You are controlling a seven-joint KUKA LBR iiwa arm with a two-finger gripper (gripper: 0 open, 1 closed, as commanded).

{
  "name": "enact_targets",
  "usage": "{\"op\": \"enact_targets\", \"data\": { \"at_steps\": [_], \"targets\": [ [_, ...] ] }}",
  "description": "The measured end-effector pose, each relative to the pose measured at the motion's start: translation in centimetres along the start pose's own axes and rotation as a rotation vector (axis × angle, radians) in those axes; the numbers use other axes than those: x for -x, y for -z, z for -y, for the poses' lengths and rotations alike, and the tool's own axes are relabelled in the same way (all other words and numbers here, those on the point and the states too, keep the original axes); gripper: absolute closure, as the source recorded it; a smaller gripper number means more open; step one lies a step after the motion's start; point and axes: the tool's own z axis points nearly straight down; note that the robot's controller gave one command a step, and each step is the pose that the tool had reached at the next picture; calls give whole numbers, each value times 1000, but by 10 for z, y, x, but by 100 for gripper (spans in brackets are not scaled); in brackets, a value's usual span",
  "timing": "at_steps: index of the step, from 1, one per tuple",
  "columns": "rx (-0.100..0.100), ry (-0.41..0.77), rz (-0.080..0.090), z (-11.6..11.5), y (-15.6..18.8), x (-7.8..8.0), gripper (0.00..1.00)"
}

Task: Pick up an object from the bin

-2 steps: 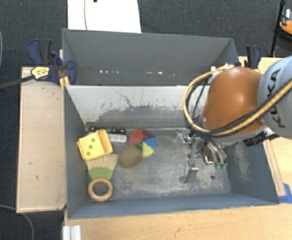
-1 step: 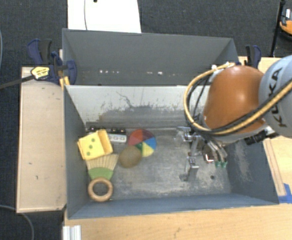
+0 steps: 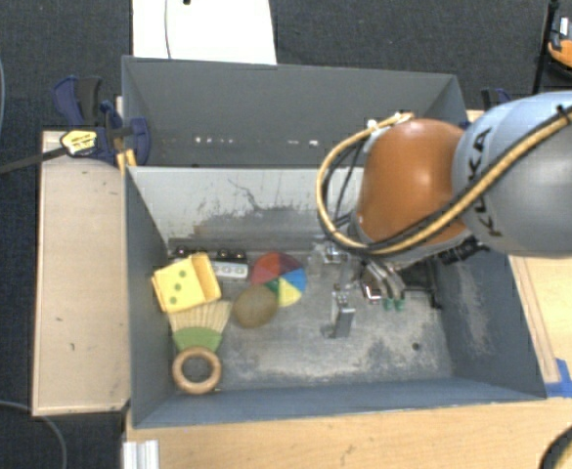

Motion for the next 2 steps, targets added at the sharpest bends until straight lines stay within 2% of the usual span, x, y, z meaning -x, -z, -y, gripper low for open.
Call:
{"op": "enact_targets", "data": {
  "at_steps": [1,2],
  "targets": [
    [3,54,-5,-19,-46,22,0],
    [0,83,-11,-44,-43,31,0]
  ]
}}
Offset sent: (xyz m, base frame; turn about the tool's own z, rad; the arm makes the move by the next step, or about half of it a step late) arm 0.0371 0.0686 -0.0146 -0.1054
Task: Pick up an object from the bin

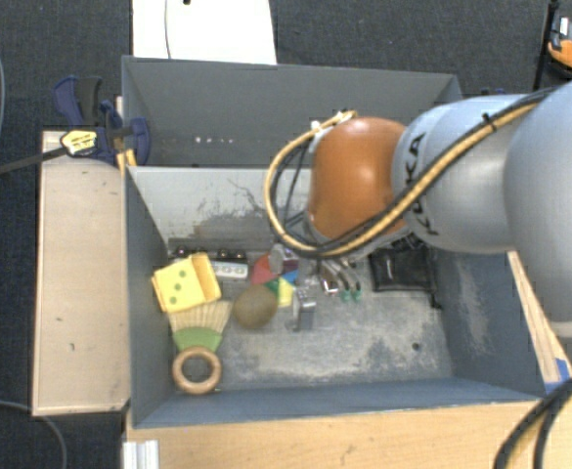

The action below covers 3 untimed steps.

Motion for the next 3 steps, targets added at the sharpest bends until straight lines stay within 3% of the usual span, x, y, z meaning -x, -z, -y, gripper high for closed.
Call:
{"op": "enact_targets", "data": {
  "at_steps": [1,2,3],
  "targets": [
    [5,8,21,-54,-39,10,100],
    [5,7,20,-53,-39,10,100],
    [5,-4,14,-49,-3,8,100]
  ]
}}
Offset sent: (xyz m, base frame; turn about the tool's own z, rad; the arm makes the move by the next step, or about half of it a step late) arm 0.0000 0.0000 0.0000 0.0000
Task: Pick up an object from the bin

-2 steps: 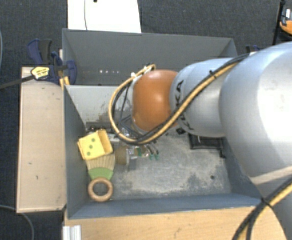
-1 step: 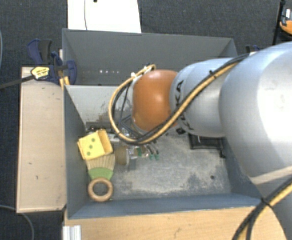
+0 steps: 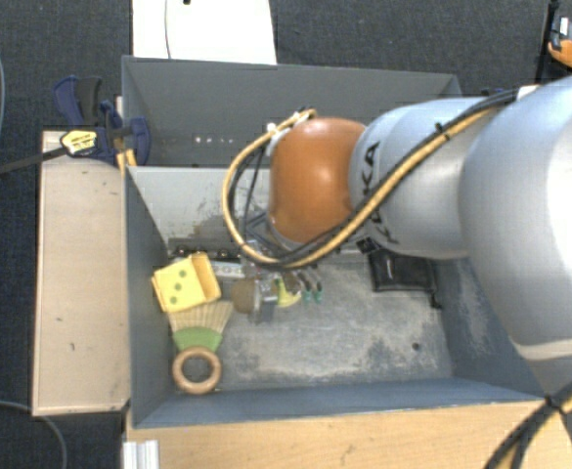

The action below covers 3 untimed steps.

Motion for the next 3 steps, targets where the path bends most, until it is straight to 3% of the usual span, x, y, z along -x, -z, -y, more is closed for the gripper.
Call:
{"op": "enact_targets", "data": {
  "at_steps": [1,2,3],
  "targets": [
    [0,-2,3,0,59,1,100],
    [2,-6,13,-1,95,4,100],
    [1,-2,7,6,76,4,100]
  ]
}}
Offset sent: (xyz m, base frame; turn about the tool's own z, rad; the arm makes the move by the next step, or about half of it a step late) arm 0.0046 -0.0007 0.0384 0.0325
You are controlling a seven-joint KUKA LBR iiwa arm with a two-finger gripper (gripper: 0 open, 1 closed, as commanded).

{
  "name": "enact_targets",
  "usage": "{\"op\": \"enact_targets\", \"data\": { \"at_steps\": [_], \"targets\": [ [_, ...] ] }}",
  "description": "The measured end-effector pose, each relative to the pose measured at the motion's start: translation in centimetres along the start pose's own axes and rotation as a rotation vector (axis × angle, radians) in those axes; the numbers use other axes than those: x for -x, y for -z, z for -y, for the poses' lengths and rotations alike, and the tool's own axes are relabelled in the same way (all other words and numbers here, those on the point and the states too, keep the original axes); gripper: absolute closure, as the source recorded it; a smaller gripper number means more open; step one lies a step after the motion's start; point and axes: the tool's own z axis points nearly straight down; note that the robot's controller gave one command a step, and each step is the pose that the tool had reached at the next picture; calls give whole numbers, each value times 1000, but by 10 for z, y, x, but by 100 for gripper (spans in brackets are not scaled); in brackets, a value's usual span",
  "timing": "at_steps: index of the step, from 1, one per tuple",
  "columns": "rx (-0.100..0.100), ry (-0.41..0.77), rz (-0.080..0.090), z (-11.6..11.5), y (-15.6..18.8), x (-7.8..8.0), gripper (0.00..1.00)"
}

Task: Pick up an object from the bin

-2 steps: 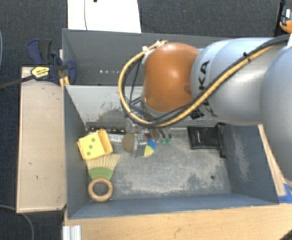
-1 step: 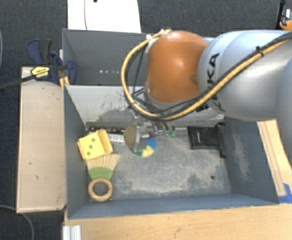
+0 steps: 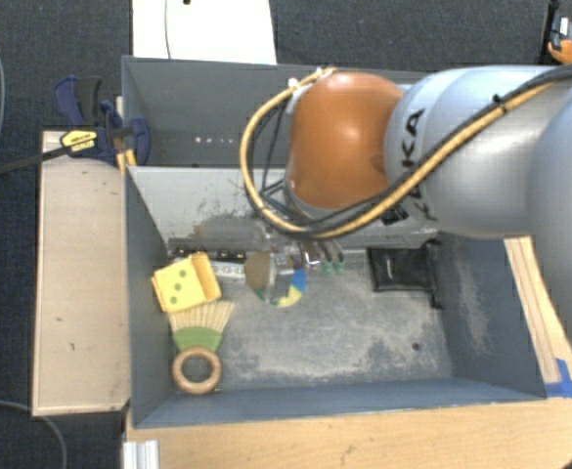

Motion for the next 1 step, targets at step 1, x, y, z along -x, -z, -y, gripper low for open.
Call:
{"op": "enact_targets", "data": {
  "at_steps": [1],
  "targets": [
    [1,-121,3,18,-17,0,100]
  ]
}}
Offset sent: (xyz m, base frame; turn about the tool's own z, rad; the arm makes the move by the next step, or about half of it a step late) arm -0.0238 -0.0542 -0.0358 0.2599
